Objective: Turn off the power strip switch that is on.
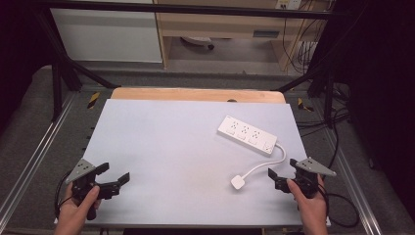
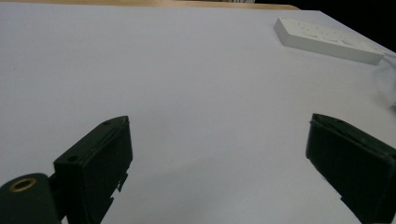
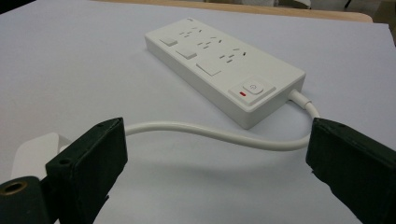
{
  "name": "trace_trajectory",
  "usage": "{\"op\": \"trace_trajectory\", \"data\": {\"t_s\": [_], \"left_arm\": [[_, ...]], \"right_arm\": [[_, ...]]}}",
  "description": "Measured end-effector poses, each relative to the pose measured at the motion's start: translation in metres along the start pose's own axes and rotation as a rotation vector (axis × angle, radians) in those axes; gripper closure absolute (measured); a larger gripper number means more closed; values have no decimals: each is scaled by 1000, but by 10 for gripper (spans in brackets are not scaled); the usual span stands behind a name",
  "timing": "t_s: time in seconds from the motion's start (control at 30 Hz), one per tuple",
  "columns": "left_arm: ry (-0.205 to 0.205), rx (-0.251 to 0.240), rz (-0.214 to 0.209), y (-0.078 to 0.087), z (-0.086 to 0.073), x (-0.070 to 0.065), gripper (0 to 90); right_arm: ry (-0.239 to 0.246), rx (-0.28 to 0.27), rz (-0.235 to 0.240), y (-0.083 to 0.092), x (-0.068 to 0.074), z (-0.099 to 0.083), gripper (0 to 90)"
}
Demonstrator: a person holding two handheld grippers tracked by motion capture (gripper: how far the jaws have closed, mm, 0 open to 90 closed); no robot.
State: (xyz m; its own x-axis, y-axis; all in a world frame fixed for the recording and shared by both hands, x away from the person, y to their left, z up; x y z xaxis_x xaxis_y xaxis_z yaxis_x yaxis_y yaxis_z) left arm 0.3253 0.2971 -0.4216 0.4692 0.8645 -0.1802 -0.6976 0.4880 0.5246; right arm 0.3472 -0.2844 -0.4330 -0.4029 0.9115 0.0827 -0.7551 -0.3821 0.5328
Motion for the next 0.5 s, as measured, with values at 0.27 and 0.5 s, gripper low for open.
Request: {"op": "trace_trajectory", "data": {"t_s": [0.27, 0.5], "left_arm": [[5, 6, -7, 0, 1, -1, 72], [20, 9, -13, 0, 1, -1, 72]], "right_arm": [[2, -13, 3, 2, 2, 2, 56], [12, -18, 1, 3, 4, 3, 53]]}}
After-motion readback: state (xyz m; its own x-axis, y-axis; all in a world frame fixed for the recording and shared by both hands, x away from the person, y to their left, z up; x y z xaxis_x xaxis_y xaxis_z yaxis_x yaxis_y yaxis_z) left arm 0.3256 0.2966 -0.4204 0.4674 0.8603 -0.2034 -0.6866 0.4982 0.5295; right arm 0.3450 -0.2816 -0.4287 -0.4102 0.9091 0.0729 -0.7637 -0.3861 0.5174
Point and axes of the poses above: each handheld gripper's, and its own axes: y roughly backward along the jaws, z roughly out of its top, x roughly to its left, the point moved 2 cm from there along -y, roughly forward along the jaws, and after that the axes turned 5 degrees about x, right-handed, at the moved point
